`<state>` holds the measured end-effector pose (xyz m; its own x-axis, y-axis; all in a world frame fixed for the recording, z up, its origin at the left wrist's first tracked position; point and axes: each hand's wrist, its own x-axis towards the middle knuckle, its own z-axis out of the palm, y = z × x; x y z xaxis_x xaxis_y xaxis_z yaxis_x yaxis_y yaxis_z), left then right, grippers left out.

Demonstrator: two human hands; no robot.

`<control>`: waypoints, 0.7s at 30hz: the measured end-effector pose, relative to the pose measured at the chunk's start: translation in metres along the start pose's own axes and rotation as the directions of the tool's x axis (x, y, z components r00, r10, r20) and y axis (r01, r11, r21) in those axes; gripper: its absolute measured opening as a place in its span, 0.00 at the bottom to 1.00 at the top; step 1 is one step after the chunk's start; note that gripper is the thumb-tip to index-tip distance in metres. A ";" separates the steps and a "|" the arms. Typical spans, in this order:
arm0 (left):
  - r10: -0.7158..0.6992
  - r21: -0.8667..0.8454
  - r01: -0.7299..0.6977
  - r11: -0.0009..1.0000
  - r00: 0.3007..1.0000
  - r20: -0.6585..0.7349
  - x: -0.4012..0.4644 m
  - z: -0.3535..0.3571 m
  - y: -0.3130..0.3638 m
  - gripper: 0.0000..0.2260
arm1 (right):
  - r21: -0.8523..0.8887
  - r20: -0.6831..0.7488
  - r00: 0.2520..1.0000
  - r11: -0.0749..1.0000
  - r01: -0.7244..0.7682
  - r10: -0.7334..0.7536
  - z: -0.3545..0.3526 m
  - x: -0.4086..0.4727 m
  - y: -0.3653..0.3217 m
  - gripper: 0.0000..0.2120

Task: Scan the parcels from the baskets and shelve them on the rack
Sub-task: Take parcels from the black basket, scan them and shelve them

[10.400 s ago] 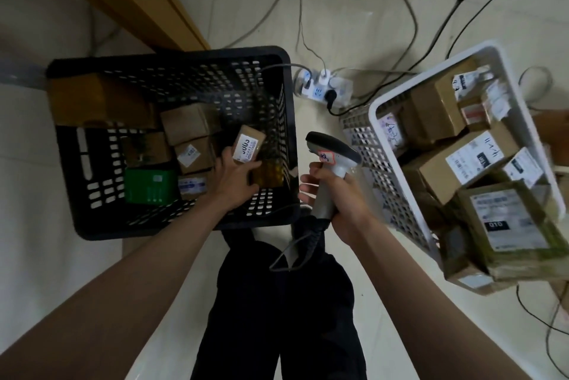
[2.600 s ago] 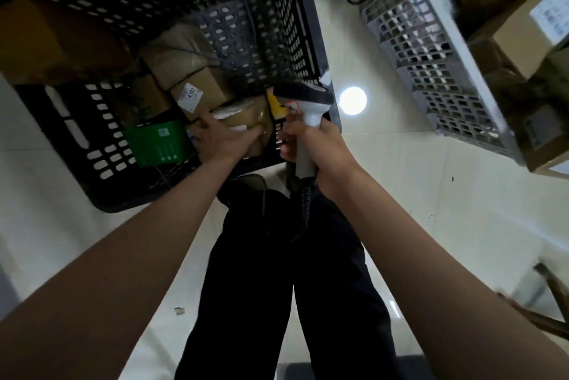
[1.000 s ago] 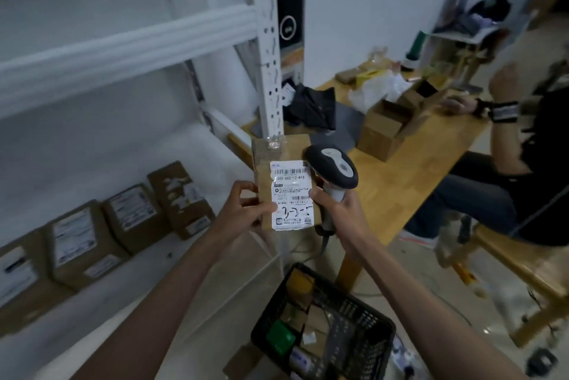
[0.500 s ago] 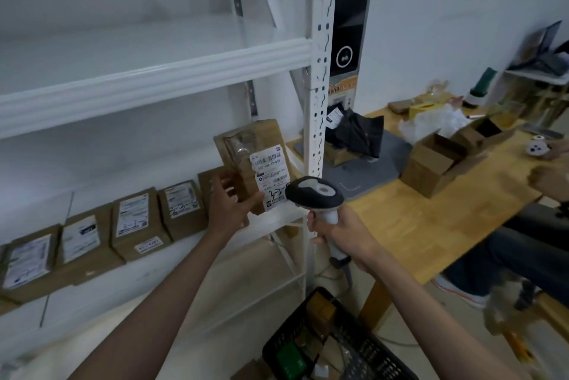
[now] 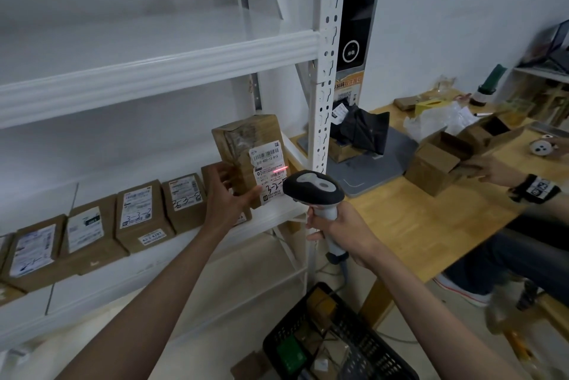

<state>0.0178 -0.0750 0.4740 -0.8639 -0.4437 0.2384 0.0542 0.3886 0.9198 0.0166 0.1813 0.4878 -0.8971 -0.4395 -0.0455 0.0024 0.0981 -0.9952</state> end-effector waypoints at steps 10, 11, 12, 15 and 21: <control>-0.204 -0.127 0.224 0.966 0.968 0.148 0.008 0.013 0.000 0.32 | 0.076 -0.264 0.963 0.996 -0.038 0.057 0.010 0.031 0.015 0.10; -0.246 -0.155 0.274 0.949 0.953 0.176 0.008 0.017 0.001 0.31 | 0.070 -0.291 0.955 0.997 -0.032 0.051 0.011 0.037 0.018 0.12; -0.283 -0.186 0.321 0.928 0.937 0.205 0.009 0.021 0.001 0.29 | 0.081 -0.307 0.951 0.996 -0.023 0.047 0.012 0.043 0.021 0.12; -0.365 -0.273 0.436 0.858 0.889 0.276 0.016 0.033 -0.004 0.26 | 0.134 -0.341 0.938 0.991 -0.025 0.070 0.017 0.062 0.027 0.10; -0.464 -0.220 0.533 0.817 0.834 0.299 0.037 0.043 -0.028 0.23 | 0.118 -0.385 0.918 0.992 -0.049 0.091 0.032 0.100 0.041 0.06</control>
<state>-0.0373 -0.0678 0.4434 -0.8953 -0.3089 -0.3209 -0.3061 -0.0966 0.9471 -0.0586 0.1133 0.4394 -0.9938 -0.0510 -0.0988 0.0983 0.0131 -0.9951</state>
